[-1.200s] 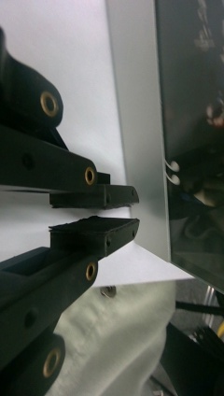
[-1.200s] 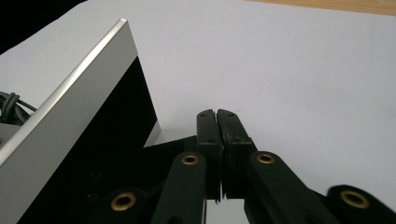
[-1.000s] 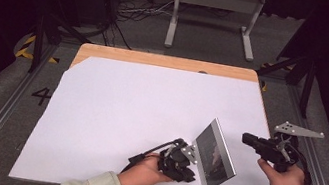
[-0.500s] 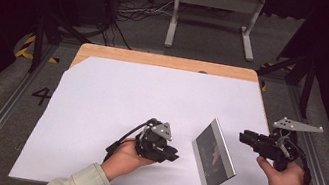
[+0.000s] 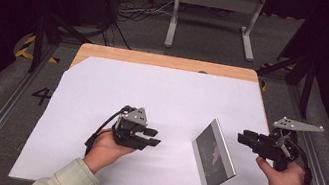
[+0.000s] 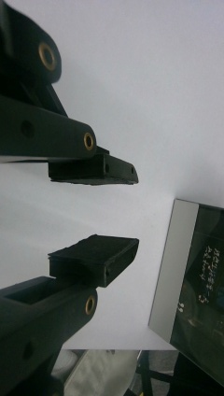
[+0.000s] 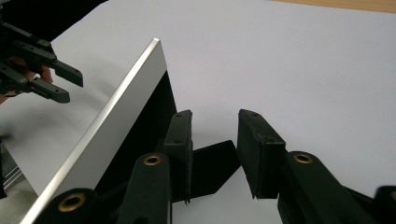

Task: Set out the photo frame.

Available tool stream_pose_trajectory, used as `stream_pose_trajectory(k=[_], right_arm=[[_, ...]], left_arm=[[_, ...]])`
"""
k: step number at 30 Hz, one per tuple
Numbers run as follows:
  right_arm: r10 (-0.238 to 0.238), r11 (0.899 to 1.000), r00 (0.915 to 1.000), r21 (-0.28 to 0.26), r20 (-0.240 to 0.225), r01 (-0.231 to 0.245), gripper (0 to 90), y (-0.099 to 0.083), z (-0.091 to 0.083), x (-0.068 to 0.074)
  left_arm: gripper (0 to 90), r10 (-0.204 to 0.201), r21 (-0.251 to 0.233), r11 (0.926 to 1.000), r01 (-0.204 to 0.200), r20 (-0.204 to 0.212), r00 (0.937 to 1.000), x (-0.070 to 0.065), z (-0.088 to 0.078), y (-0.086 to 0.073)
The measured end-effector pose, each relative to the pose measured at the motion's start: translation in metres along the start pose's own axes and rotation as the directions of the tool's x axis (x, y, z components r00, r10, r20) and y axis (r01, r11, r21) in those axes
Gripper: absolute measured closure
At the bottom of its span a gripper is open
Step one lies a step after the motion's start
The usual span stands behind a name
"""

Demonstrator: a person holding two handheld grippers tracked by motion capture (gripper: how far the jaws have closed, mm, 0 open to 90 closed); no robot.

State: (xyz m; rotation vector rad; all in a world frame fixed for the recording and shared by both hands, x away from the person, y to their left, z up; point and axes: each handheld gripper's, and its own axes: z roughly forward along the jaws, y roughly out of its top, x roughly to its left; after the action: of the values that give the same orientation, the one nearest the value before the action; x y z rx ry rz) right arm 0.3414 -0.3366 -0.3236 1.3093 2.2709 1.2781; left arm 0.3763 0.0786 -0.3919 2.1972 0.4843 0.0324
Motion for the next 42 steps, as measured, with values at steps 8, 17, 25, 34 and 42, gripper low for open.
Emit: stream_pose_trajectory(k=[8, 17, 25, 34, 42], right_arm=[[0.041, 0.999, 0.9989, 0.017, -0.021, -0.041, 68.8, 0.006, -0.006, 0.006], [0.046, 0.996, 0.9986, 0.082, -0.024, -0.044, 69.1, 0.029, -0.014, 0.024], [0.086, 0.984, 0.9958, 0.161, -0.032, -0.08, 66.4, 0.041, -0.005, 0.035], [0.072, 0.975, 0.9969, 0.212, -0.032, -0.064, 63.9, 0.051, -0.002, 0.052], [0.069, 0.968, 0.9974, 0.245, -0.019, -0.062, 61.9, 0.049, 0.004, 0.058]], left_arm=[[61.9, -0.034, -0.007, 0.9994, 0.034, -0.051, 0.9981, 0.012, -0.013, -0.014], [61.3, -0.064, -0.013, 0.9979, 0.063, -0.081, 0.9947, 0.019, -0.02, -0.022], [61.4, -0.074, 0.006, 0.9972, 0.075, -0.099, 0.9924, 0.021, -0.019, -0.025], [62.1, -0.079, 0.017, 0.9965, 0.082, -0.112, 0.9906, 0.022, -0.019, -0.025], [62.2, -0.09, 0.016, 0.9956, 0.093, -0.111, 0.9897, 0.024, -0.019, -0.026]])
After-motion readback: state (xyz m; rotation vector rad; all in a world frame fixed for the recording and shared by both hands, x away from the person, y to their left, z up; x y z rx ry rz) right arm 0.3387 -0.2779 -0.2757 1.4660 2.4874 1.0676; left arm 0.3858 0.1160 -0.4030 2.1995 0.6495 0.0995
